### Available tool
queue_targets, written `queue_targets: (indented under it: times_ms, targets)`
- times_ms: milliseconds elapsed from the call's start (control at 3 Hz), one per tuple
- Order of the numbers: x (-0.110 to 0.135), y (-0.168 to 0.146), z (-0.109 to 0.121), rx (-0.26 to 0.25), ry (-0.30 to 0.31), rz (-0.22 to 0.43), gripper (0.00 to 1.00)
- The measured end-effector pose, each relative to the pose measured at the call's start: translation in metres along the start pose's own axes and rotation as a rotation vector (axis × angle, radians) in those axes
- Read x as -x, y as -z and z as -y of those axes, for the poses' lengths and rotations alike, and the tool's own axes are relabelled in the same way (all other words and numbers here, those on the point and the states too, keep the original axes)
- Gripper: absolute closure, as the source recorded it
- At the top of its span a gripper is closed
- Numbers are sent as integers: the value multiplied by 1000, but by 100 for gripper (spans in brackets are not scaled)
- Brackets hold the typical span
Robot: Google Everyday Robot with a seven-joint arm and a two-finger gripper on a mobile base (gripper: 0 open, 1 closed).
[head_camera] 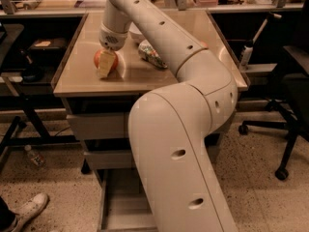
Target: Place apple into bottom drawer
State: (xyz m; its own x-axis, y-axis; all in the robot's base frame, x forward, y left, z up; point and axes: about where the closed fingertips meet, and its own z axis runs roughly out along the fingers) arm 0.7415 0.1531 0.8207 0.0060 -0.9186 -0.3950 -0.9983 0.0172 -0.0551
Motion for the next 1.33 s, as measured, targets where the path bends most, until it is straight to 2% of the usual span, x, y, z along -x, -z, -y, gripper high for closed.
queue_targets:
  times_ms: [333, 667, 1000, 1333]
  targets:
    - [0, 0, 0, 0, 0, 1, 89]
    - [1, 5, -2, -5, 6, 24, 100]
    - [-11, 34, -13, -53, -31, 34, 100]
    - [-34, 77, -39, -125, -98, 57, 100]
